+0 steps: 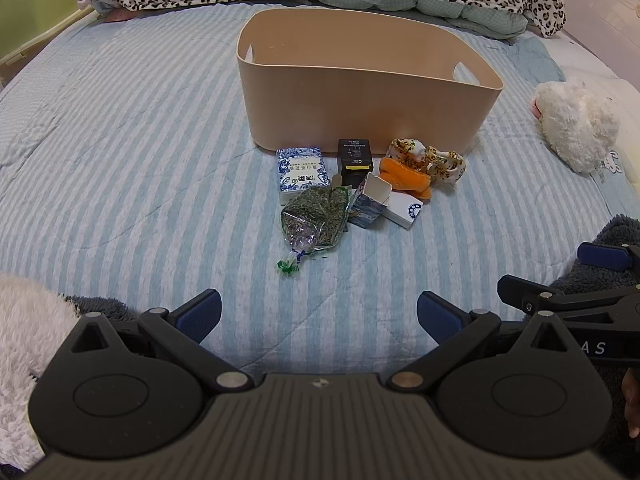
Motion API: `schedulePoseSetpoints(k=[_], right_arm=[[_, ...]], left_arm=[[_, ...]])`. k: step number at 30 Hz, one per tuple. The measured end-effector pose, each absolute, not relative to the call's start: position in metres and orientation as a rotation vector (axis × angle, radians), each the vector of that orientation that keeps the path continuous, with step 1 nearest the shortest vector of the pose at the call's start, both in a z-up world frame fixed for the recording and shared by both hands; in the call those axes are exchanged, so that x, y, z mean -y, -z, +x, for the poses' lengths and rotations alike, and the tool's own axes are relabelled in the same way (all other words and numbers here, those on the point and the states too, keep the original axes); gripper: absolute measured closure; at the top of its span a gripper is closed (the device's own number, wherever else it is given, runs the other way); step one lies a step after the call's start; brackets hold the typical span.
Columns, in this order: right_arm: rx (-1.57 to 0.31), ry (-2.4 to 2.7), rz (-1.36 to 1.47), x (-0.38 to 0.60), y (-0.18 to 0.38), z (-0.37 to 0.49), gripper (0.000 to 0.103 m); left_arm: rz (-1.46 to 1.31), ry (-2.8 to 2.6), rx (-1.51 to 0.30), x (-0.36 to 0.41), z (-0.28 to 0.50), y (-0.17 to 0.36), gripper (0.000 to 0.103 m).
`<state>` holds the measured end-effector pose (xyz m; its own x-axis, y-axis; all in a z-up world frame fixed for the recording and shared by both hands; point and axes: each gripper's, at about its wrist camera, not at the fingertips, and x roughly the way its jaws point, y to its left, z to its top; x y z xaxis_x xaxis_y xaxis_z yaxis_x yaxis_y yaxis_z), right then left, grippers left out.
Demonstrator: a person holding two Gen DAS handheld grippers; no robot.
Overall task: Organize objects
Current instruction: 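Move both tools toward the pile of items in front of the basket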
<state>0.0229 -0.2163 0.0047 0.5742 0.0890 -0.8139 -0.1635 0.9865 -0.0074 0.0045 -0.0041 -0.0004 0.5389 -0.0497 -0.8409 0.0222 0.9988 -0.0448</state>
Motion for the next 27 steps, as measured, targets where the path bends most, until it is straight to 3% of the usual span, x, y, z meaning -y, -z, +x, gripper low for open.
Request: schedulePoseSetpoints(k=[27], right_arm=[[-0.918, -0.134, -0.120, 0.224, 0.008, 0.067, 0.000]], left_arm=[[-0.073, 0.040, -1.021, -0.009, 0.055, 0.019, 0.000]])
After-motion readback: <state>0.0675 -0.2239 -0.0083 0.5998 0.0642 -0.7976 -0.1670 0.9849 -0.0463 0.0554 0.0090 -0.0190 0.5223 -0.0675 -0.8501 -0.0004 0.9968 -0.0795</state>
